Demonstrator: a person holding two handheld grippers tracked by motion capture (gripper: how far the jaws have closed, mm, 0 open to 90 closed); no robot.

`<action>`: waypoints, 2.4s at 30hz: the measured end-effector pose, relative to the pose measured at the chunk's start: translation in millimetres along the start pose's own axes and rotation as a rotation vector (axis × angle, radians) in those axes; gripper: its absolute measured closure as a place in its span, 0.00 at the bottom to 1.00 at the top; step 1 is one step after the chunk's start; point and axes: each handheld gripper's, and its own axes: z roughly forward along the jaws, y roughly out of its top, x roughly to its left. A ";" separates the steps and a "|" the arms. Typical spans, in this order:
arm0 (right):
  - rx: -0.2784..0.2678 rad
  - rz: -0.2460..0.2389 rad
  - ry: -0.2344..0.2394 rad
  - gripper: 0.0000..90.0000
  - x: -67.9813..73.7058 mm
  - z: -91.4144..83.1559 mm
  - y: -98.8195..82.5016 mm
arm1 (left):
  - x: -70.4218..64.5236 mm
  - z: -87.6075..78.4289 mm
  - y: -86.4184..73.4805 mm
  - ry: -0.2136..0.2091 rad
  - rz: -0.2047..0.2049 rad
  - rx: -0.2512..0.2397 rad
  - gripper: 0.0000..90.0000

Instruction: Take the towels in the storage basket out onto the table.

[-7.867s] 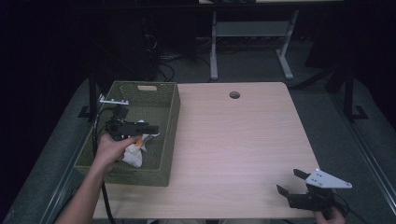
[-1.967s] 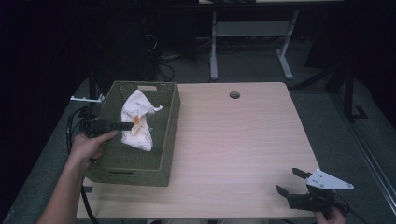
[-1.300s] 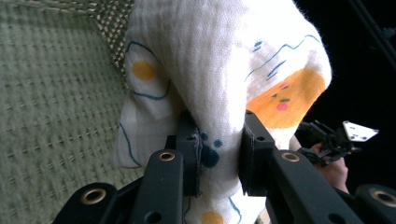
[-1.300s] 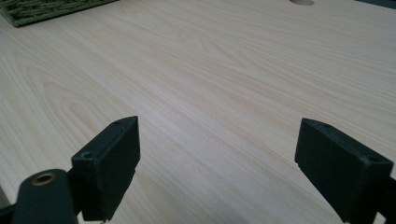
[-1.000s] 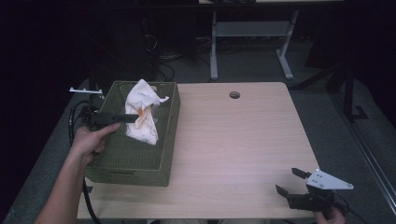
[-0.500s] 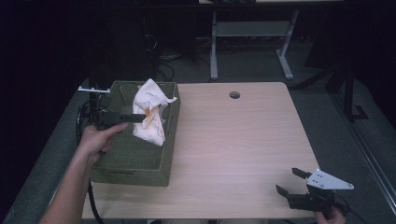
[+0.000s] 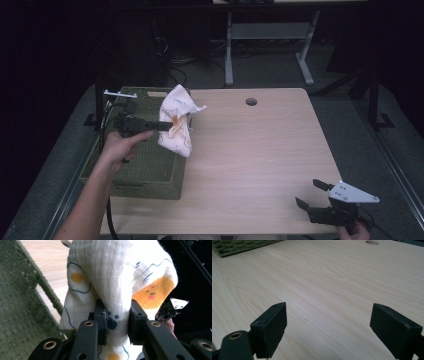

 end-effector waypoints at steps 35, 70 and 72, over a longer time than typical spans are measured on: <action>-0.008 0.012 0.011 0.15 -1.1 1.2 2.6 | -28.2 86.3 7.0 -0.087 0.060 0.077 0.81; -0.007 0.009 0.009 0.15 -1.5 1.4 3.1 | -30.5 143.1 9.0 -0.063 0.047 0.112 0.80; -0.006 0.010 0.009 0.15 -1.3 1.4 3.0 | -31.9 148.8 8.1 -0.060 0.054 0.126 0.80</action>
